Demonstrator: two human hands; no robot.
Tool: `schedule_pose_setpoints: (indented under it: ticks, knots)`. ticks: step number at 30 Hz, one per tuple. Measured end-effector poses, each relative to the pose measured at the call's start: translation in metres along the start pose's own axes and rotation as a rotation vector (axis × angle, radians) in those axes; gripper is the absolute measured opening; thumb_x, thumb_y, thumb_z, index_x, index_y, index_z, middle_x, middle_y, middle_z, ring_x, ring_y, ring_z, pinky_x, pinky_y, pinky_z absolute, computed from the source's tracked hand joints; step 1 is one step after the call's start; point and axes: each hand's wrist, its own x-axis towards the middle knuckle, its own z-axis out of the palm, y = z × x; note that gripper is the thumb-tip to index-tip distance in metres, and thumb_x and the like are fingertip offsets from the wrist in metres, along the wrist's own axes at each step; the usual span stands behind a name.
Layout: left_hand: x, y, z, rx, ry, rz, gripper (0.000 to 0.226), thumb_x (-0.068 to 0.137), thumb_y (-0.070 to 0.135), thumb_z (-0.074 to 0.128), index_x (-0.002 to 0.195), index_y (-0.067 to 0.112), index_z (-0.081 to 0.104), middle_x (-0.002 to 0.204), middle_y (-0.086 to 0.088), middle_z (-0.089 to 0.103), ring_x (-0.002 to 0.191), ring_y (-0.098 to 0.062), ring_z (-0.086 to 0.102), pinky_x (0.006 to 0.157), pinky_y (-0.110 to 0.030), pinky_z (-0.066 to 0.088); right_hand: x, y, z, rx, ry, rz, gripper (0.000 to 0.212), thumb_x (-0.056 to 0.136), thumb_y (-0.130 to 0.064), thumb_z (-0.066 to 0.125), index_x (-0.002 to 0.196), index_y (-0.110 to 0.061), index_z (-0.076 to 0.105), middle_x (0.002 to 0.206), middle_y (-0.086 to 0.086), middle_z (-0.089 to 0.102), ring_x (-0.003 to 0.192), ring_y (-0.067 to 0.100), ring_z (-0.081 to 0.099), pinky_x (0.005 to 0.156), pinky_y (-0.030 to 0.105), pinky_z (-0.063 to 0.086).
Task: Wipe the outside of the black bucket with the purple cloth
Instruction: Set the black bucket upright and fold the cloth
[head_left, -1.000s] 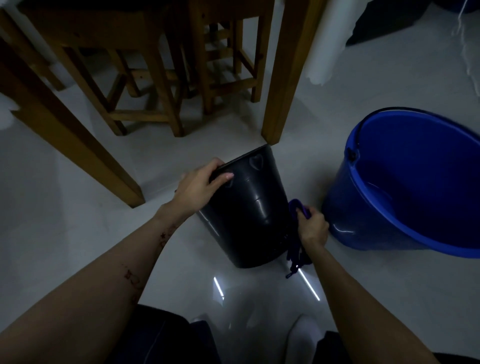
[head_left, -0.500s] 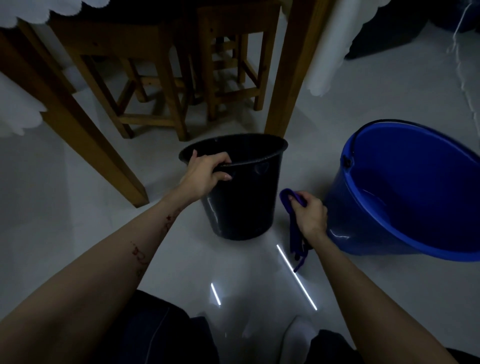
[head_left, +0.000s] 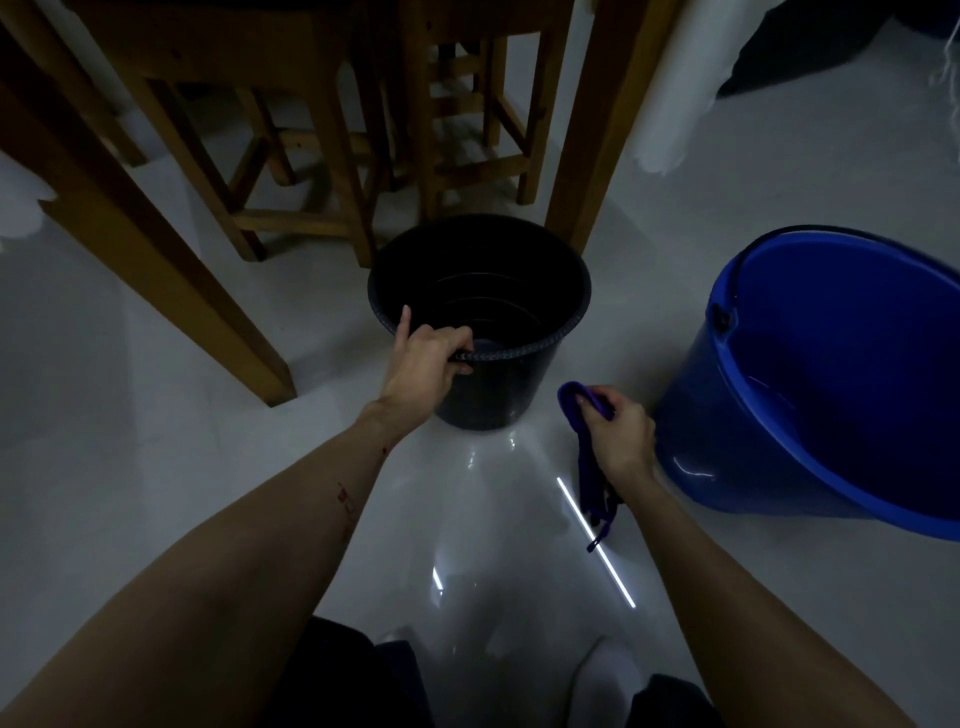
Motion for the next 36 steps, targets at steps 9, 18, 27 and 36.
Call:
schedule_pose_setpoints:
  ticks: [9, 18, 27, 36]
  knots:
    - [-0.007, -0.004, 0.017, 0.015, -0.081, -0.014, 0.01, 0.085, -0.001, 0.069, 0.087, 0.007, 0.065, 0.082, -0.004, 0.068, 0.091, -0.028, 0.066, 0.116, -0.041, -0.022, -0.005, 0.016, 0.008, -0.01, -0.032, 0.014, 0.019, 0.091, -0.03, 0.058, 0.108, -0.027, 0.065, 0.094, -0.002, 0.067, 0.086, 0.02, 0.062, 0.075, 0.044, 0.056]
    - [-0.01, 0.001, 0.011, -0.013, -0.132, -0.066, 0.031, 0.083, 0.002, 0.073, 0.114, 0.004, 0.069, 0.108, -0.014, 0.071, 0.115, -0.033, 0.059, 0.119, -0.041, -0.016, -0.008, 0.011, 0.004, 0.026, -0.025, -0.005, 0.018, 0.091, -0.029, 0.059, 0.107, -0.025, 0.066, 0.092, -0.004, 0.066, 0.086, 0.019, 0.062, 0.075, 0.043, 0.056]
    - [-0.04, 0.053, -0.002, -0.244, 0.019, 0.035, 0.044, 0.084, 0.0, 0.06, 0.128, 0.001, 0.061, 0.13, -0.017, 0.056, 0.125, -0.035, 0.046, 0.117, -0.042, 0.029, -0.02, -0.02, -0.024, 0.124, -0.039, -0.044, 0.017, 0.091, -0.028, 0.061, 0.106, -0.024, 0.067, 0.094, -0.003, 0.068, 0.087, 0.017, 0.063, 0.074, 0.036, 0.056]
    - [-0.058, 0.152, -0.046, -0.763, -0.151, -0.211, 0.033, 0.089, 0.033, 0.073, 0.115, 0.013, 0.071, 0.103, -0.001, 0.074, 0.094, -0.011, 0.067, 0.075, -0.012, 0.049, -0.059, -0.075, -0.102, 0.241, -0.111, -0.275, 0.015, 0.09, -0.015, 0.063, 0.103, -0.021, 0.067, 0.094, -0.007, 0.069, 0.086, 0.008, 0.065, 0.071, 0.021, 0.054]
